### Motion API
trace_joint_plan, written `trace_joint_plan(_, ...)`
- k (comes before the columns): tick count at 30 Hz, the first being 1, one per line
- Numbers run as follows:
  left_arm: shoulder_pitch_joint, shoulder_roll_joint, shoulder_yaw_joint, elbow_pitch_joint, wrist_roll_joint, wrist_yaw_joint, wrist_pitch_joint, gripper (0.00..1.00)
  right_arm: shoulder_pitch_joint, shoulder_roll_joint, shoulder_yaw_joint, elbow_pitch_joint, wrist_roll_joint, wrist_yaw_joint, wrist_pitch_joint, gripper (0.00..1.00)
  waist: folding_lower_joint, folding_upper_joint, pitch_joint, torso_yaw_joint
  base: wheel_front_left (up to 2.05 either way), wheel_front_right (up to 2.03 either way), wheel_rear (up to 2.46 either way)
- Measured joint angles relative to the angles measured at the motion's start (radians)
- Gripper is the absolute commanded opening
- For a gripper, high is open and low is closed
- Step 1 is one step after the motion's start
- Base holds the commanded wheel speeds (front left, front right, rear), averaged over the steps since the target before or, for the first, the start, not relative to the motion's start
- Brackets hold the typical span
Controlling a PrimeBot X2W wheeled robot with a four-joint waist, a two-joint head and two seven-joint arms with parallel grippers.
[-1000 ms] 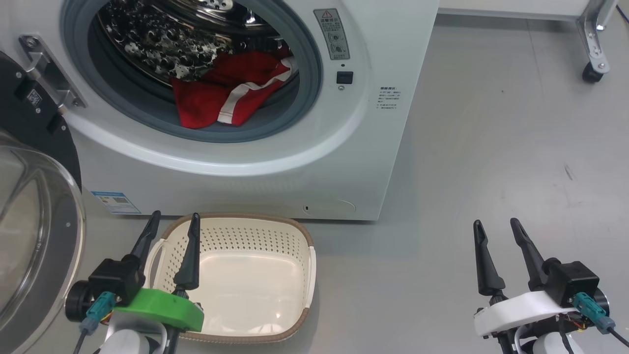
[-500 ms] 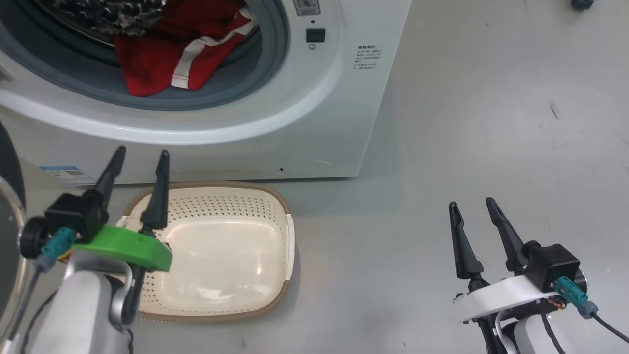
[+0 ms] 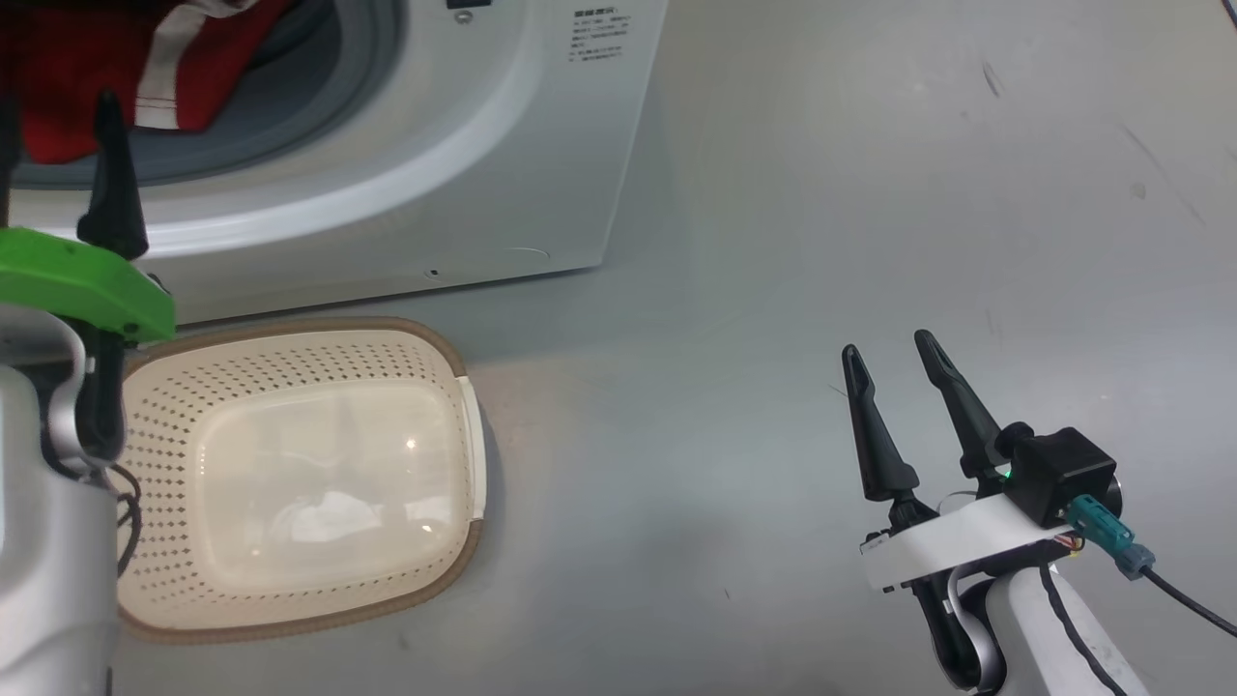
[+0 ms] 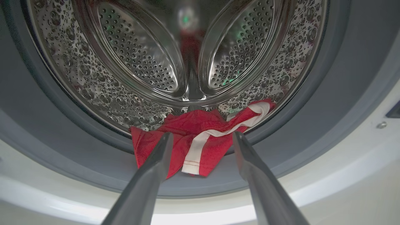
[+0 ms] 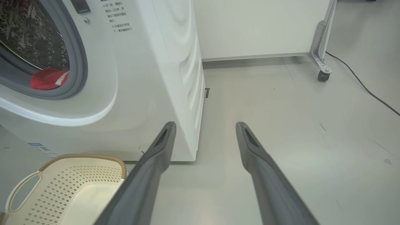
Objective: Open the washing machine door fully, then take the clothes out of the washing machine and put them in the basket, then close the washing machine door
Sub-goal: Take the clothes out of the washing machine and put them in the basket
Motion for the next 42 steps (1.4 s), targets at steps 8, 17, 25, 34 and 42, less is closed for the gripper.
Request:
trace_joint_plan(8,-0.131,0.058,-0.009,0.066,0.028,0.000,0.074,1.00,-0.045,0.006,0.006,0.000,0.015,0.000,0.000,1.00,0.0000,0.0000,0.071,-0.074,0.00,0.00,0.00)
trace_joint_plan(17,-0.236,0.102,-0.014,0.160,0.047,0.009,0.146,1.00,-0.067,0.010,0.015,0.000,0.034,0.000,0.000,1.00,0.0000,0.0000,0.124,-0.137,0.00,0.00,0.00)
trace_joint_plan(25,-0.282,0.120,-0.001,0.251,0.052,0.021,0.200,1.00,-0.073,0.011,0.033,0.000,0.043,0.000,0.000,1.00,0.0000,0.0000,0.151,-0.167,0.00,0.00,0.00)
trace_joint_plan(34,-0.329,0.139,-0.016,0.333,0.059,0.022,0.224,1.00,-0.078,0.012,0.079,-0.006,0.072,-0.001,0.000,1.00,0.0000,0.0000,0.164,-0.180,0.00,0.00,0.00)
trace_joint_plan(42,-0.368,0.142,-0.027,0.387,0.063,0.027,0.236,1.00,-0.089,0.012,0.092,-0.010,0.081,-0.003,0.000,1.00,0.0000,0.0000,0.170,-0.187,0.00,0.00,0.00)
